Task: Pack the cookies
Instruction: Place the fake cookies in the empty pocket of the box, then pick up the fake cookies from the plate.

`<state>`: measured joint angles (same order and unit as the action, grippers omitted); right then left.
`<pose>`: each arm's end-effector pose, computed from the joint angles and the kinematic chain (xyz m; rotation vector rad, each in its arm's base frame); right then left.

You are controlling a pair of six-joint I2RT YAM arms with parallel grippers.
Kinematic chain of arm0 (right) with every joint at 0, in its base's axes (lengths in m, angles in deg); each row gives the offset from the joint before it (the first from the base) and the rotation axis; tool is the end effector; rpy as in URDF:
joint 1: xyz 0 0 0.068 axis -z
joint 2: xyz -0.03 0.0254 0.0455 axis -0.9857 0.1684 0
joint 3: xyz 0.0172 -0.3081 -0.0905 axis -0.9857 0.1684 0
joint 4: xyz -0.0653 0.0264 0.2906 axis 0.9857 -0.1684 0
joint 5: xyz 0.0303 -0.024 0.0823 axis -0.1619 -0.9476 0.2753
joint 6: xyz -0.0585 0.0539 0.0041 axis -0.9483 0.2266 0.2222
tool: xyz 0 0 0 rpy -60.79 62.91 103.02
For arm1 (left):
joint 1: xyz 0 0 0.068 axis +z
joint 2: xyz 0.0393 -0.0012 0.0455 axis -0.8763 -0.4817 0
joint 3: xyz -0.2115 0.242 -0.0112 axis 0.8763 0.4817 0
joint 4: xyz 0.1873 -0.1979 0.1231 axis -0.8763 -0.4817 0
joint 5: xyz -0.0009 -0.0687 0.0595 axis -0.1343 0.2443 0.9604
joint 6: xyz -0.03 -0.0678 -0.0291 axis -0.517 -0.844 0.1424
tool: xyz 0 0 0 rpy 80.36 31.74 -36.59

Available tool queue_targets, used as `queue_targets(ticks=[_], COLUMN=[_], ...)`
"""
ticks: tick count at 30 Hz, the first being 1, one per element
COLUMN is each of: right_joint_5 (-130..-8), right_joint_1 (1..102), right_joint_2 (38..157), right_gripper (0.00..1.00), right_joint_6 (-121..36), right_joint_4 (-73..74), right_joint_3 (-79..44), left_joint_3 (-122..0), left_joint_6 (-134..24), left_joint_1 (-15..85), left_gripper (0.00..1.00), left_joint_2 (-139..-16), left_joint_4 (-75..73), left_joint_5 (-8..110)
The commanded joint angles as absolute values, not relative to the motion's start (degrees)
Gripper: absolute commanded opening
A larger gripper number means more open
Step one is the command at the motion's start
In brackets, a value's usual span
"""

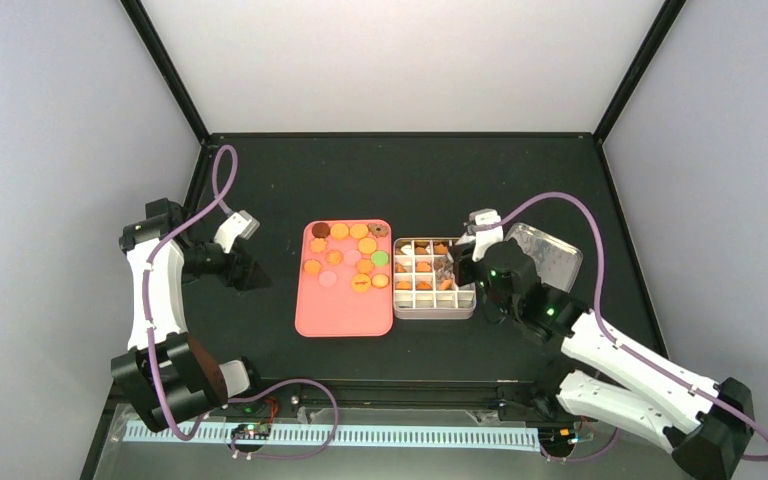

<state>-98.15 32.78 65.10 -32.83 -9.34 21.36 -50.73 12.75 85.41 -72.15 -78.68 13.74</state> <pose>0.1741 0.1528 0.3001 -0.2728 1.9230 0.3836 0.2175 0.0441 0.3059 0.7393 2.3460 -0.7009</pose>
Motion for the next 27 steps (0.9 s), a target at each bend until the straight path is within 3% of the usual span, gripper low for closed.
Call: queue_targets(ticks=[1, 19, 27], right_joint_5=[-95.2, -85.6, -87.5], right_joint_1=[32.9, 23.5, 23.8], right_joint_2=[68.7, 111.6, 125.1], right_gripper=[0.24, 0.30, 0.33], right_joint_6=[-34.2, -37.5, -40.3], right_joint_4=[-4.6, 4.7, 1.2], right_joint_3=[15.7, -16.0, -29.2], left_joint_3=[-53.3, -50.5, -47.5], left_joint_6=[13.1, 11.6, 11.6], left_joint_1=[85.8, 87.9, 89.1], left_gripper=[0.85, 0.87, 0.99], left_joint_2=[-72.3, -71.3, -69.8], left_joint_4=[-80.0, -78.9, -76.5], left_joint_5=[12.7, 18.4, 20.1])
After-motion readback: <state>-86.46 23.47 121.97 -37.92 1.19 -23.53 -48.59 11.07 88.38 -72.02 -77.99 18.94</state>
